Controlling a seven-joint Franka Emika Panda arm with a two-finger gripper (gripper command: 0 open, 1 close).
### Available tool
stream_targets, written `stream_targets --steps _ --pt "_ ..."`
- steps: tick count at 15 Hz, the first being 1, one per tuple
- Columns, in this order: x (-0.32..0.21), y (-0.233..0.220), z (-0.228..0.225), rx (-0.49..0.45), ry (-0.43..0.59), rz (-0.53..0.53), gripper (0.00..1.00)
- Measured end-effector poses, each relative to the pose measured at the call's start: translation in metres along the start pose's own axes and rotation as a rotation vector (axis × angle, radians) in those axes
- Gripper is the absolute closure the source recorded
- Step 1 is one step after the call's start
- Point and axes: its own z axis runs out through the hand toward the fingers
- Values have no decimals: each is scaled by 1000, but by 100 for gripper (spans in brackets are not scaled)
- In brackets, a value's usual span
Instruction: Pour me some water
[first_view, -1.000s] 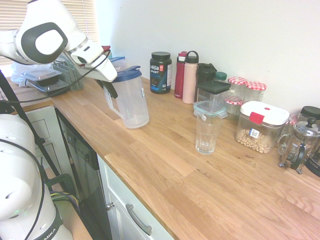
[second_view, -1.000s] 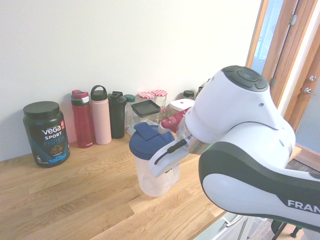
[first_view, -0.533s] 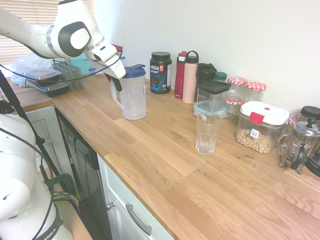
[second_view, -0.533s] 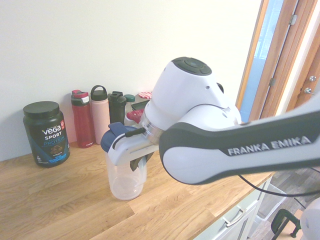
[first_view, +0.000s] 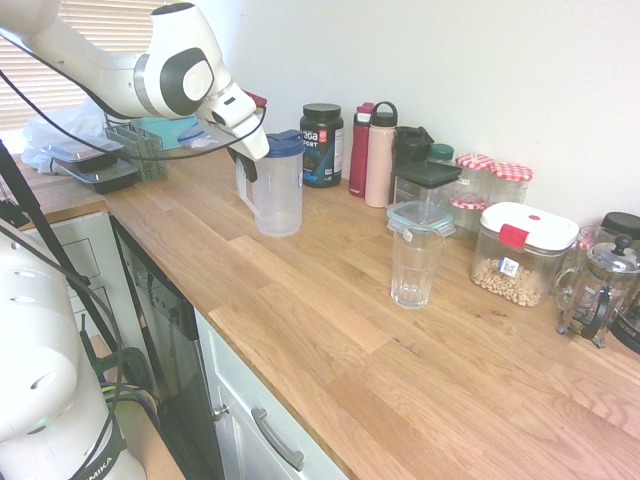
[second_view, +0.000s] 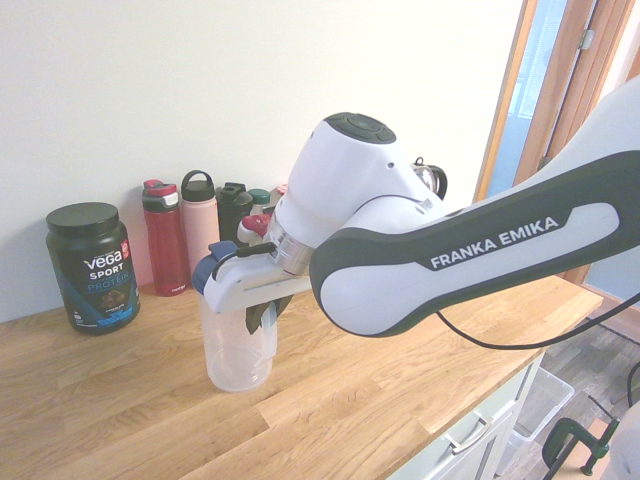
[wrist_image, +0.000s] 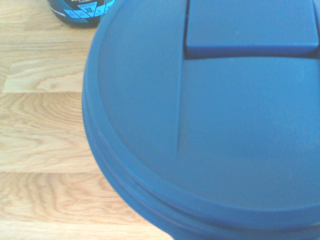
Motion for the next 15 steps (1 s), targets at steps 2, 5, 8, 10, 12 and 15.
stream_targets --steps 2,5,8,10,12,15 --pt "-1 -2 0 -15 9 5 0" --pt "-1 -2 0 -19 13 12 0" --pt "-5 0 2 -54 26 16 0" --pt "-11 1 1 -65 23 16 0" --pt "-20 4 1 -104 3 10 0" --pt "-48 25 -8 -307 -75 22 0"
